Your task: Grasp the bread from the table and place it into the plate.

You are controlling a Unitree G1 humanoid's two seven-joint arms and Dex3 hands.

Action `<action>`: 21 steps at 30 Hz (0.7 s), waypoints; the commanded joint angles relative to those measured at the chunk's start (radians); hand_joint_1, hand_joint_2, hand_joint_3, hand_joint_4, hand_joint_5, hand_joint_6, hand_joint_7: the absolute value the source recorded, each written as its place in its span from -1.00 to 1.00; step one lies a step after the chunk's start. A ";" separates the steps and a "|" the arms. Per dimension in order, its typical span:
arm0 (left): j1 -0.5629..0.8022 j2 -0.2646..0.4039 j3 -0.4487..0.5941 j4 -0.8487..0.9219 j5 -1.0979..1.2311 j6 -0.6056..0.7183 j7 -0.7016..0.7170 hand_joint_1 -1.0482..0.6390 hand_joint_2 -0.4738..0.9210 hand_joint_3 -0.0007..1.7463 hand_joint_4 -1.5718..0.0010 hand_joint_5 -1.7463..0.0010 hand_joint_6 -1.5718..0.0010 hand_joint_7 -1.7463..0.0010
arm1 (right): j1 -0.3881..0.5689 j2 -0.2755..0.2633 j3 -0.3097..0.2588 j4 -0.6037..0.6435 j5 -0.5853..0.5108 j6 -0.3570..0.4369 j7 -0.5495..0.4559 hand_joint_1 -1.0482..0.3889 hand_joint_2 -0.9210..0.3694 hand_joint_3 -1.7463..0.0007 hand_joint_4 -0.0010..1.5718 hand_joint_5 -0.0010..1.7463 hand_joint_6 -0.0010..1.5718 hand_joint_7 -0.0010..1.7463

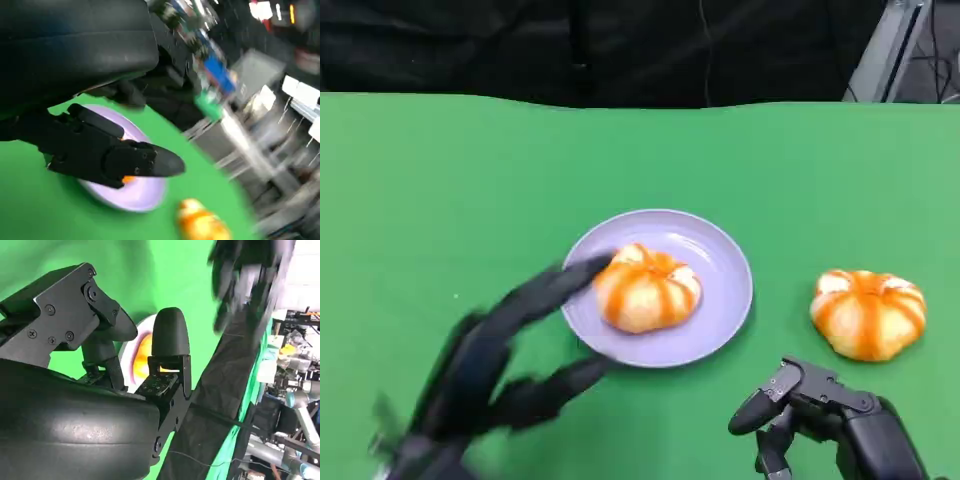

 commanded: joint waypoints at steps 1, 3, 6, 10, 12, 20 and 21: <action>0.064 0.005 0.042 0.002 -0.167 -0.038 -0.102 0.11 0.79 -0.23 -0.03 -0.29 -0.16 0.19 | 0.002 -0.016 -0.014 -0.003 0.016 -0.001 0.008 0.52 -0.30 -0.41 -0.13 0.89 -0.08 0.52; 0.071 0.000 0.052 0.000 -0.187 -0.036 -0.130 0.12 0.69 -0.04 -0.04 -0.35 -0.13 0.03 | 0.002 -0.017 -0.016 -0.003 0.016 -0.002 0.010 0.51 -0.30 -0.41 -0.13 0.89 -0.08 0.52; 0.105 -0.026 0.052 0.002 -0.195 -0.047 -0.150 0.17 0.56 0.19 -0.08 -0.64 -0.09 -0.30 | 0.002 -0.026 -0.031 0.002 0.025 -0.010 0.017 0.52 -0.29 -0.42 -0.13 0.89 -0.08 0.53; 0.124 -0.057 0.055 0.017 -0.192 -0.069 -0.168 0.18 0.43 0.38 -0.04 -0.89 -0.01 -0.61 | 0.004 -0.032 -0.042 0.003 0.036 -0.015 0.021 0.53 -0.29 -0.44 -0.14 0.87 -0.08 0.53; 0.136 -0.086 0.056 0.017 -0.184 -0.075 -0.159 0.17 0.43 0.39 -0.04 -0.94 0.00 -0.68 | 0.011 -0.036 -0.052 -0.004 0.042 -0.014 0.023 0.53 -0.28 -0.45 -0.15 0.86 -0.08 0.53; 0.124 -0.126 0.069 0.052 -0.189 -0.108 -0.181 0.16 0.44 0.40 -0.04 -0.97 0.03 -0.76 | 0.022 -0.049 -0.072 -0.006 0.052 -0.027 0.032 0.51 -0.28 -0.42 -0.16 0.83 -0.08 0.52; 0.124 -0.128 0.070 0.054 -0.189 -0.110 -0.183 0.15 0.44 0.40 -0.04 -0.97 0.03 -0.77 | 0.022 -0.049 -0.072 -0.006 0.052 -0.027 0.032 0.51 -0.28 -0.42 -0.15 0.83 -0.08 0.52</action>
